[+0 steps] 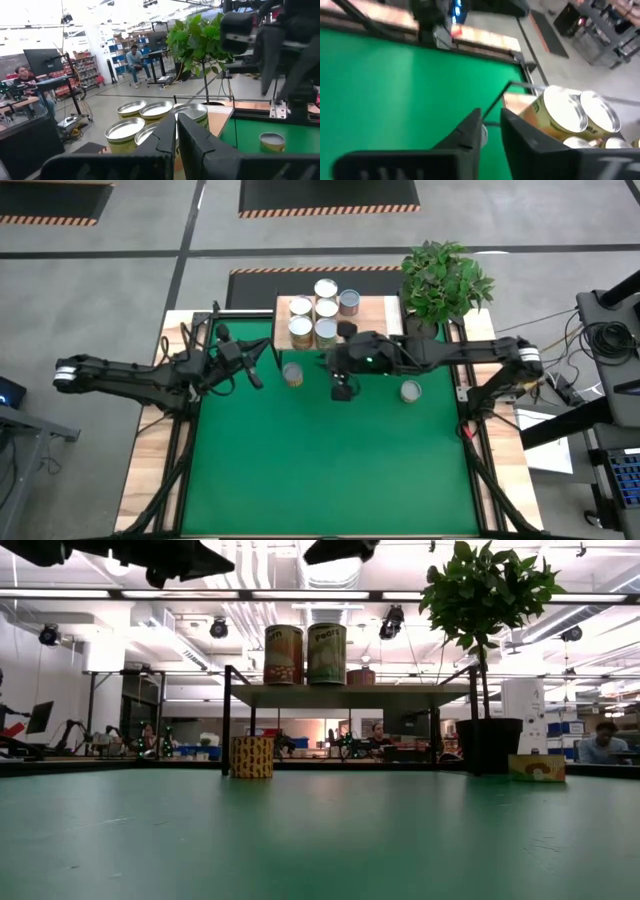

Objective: Pick and place cans onto a shelf
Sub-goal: Put the canned corn on the shelf

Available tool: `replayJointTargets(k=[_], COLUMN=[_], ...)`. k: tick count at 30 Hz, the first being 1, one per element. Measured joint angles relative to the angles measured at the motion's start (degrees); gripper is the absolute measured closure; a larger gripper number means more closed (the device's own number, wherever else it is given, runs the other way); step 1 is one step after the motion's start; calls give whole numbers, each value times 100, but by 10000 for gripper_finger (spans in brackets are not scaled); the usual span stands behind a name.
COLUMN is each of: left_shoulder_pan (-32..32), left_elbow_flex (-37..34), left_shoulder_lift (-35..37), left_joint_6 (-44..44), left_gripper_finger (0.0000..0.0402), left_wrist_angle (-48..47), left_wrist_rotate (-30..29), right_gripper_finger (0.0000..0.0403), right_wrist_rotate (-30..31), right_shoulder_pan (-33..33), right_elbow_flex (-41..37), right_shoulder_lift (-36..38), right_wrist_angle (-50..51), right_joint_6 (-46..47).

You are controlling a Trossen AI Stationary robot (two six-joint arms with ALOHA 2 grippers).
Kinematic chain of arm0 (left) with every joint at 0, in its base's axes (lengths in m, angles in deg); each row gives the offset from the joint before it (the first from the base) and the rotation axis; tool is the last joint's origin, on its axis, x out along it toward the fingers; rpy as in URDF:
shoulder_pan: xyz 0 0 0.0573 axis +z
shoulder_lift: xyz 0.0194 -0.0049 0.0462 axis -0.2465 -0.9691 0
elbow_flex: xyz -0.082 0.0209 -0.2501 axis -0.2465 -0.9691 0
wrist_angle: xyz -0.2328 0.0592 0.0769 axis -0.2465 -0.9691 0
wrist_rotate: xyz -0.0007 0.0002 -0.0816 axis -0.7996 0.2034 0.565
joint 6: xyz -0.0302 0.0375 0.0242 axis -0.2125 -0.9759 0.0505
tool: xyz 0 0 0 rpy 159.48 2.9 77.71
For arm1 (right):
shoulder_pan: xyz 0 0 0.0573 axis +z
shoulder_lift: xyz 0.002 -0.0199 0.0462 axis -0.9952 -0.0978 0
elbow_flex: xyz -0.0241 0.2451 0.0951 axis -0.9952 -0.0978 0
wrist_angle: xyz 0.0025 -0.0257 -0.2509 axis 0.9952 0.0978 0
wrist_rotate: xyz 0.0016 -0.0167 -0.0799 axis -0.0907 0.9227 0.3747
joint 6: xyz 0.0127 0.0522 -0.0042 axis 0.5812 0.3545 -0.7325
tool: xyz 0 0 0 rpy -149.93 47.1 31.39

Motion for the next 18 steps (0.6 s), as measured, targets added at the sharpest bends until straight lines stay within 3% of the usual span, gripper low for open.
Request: replayJointTargets(k=[4, 18], left_shoulder_pan=[0, 0], left_elbow_flex=[-35, -28], left_shoulder_lift=[51, 91], left_joint_6=[-33, -207], left_gripper_finger=[402, 401], left_wrist_angle=[-35, -90], left_wrist_rotate=[2, 4], right_gripper_finger=[389, 390], right_wrist_rotate=[-7, -159], right_shoulder_pan=[-189, -1021], right_elbow_flex=[268, 1593], right_shoulder_lift=[-307, -1367], right_wrist_angle=[112, 214], right_joint_6=[-112, -595])
